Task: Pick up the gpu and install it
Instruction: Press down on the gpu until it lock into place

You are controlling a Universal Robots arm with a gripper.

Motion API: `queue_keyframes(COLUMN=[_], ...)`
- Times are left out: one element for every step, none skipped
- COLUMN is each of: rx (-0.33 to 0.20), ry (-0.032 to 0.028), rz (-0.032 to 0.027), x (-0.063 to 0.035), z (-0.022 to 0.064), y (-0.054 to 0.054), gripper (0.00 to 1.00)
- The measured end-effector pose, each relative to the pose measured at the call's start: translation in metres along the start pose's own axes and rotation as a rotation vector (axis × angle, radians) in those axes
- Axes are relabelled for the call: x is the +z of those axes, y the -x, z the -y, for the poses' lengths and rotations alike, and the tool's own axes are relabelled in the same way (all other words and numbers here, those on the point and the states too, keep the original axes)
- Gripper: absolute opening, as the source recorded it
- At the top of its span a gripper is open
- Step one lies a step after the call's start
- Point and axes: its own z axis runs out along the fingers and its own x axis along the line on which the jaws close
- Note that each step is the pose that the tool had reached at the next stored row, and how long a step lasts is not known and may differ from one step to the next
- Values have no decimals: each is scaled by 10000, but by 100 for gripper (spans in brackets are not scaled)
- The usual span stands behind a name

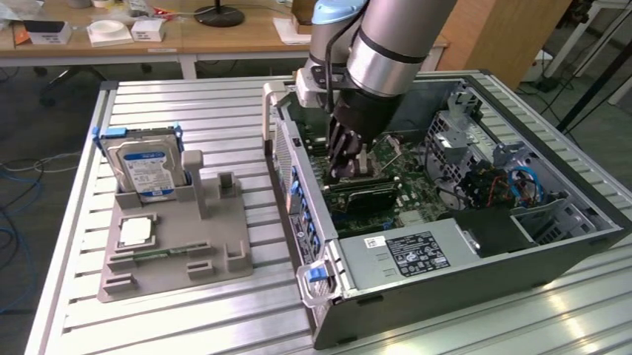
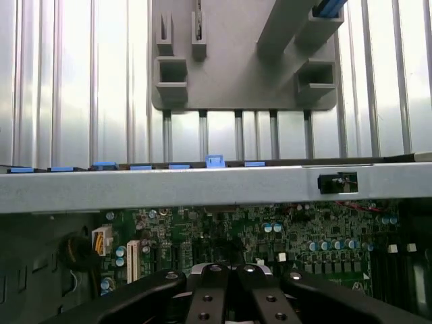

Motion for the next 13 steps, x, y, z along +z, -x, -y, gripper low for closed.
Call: queue_keyframes(rx=[0, 3, 6, 9, 12, 13, 14, 13, 13, 14, 14, 14, 13], ry=[0, -5, -27, -52, -60, -66, -75, -82, -86, -89, -90, -90, -89], rz=[0, 3, 6, 7, 7, 7, 7, 7, 8, 9, 9, 12, 19], x=[1, 7, 15, 22, 29, 36, 39, 41, 43, 45, 47, 48, 49], z=[-1, -16, -43, -65, -82, -96, -107, -113, -121, -130, -140, -145, -151], y=[0, -1, 0, 2, 5, 7, 9, 9, 10, 10, 9, 9, 9], gripper=[11, 11, 11, 11, 11, 11, 11, 11, 11, 11, 11, 11, 11])
